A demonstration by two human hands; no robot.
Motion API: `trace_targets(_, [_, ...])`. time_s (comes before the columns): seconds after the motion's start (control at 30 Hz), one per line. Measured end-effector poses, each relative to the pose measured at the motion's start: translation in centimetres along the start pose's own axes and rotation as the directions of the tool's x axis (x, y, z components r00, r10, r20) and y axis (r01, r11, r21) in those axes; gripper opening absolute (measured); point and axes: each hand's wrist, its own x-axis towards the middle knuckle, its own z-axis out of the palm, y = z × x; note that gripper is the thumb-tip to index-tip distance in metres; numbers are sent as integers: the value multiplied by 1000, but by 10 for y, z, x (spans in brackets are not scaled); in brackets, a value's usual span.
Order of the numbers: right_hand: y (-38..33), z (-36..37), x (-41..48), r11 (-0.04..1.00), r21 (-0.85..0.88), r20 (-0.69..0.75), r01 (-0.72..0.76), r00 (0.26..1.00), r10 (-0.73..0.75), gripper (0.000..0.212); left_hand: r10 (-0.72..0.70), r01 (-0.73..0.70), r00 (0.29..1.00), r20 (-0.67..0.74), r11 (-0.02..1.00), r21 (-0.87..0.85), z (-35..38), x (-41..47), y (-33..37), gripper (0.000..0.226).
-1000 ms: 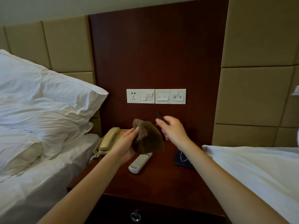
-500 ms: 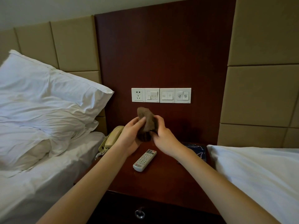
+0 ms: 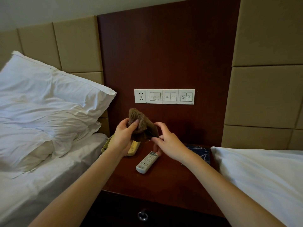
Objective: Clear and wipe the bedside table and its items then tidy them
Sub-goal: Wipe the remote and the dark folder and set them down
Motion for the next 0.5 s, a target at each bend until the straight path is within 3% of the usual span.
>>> trace_targets(0.23, [-1, 5, -2, 998, -63, 42, -21, 999, 24, 7, -22, 7, 992, -121, 992, -126, -24, 16, 12, 13])
trace_targets(0.3, [4, 3, -2, 995, -97, 52, -27, 998, 32, 4, -27, 25, 997, -76, 999, -27, -33, 18, 15, 15])
trace_targets(0.33, [5, 2, -1, 991, -132, 58, -18, 998, 26, 4, -29, 33, 999, -35, 993, 116, -35, 17, 15, 17])
trace_targets(0.4, [4, 2, 2, 968, -249, 68, 36, 998, -20, 5, -16, -39, 994, 106, 864, 502, -35, 12, 12, 20])
trace_targets(0.5, [1, 1, 5, 810, -558, 112, 179, 984, -140, 9, -25, -298, 942, 333, 392, 870, -35, 4, 1, 42])
